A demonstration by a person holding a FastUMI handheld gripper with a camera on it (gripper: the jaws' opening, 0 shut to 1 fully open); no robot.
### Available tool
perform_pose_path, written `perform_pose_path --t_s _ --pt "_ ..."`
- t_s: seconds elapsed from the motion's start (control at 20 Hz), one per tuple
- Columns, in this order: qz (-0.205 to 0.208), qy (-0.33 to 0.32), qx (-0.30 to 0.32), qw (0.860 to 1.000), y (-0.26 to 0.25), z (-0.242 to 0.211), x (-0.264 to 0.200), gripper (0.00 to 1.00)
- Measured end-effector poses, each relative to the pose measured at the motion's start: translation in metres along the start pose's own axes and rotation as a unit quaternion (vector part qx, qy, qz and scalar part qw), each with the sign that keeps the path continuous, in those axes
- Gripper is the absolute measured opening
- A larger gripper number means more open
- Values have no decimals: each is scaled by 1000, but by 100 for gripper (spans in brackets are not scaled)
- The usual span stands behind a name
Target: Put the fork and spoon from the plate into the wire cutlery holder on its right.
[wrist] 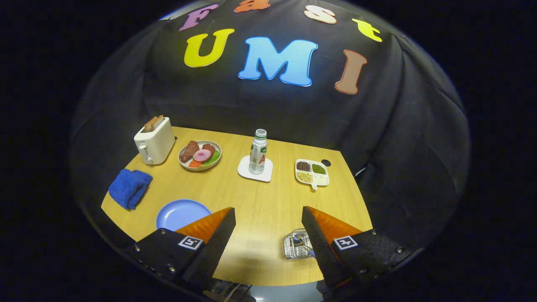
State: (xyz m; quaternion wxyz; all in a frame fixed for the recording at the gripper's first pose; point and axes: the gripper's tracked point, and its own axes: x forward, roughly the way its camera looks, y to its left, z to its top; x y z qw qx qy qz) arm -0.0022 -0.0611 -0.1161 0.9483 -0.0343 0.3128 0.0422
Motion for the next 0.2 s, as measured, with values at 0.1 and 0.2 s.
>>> perform_pose_path --t_s 0.1,0.2 --pt "23 -25 26 999 14 3 -1 97" --pt "19 -60 28 998 15 13 -6 97"
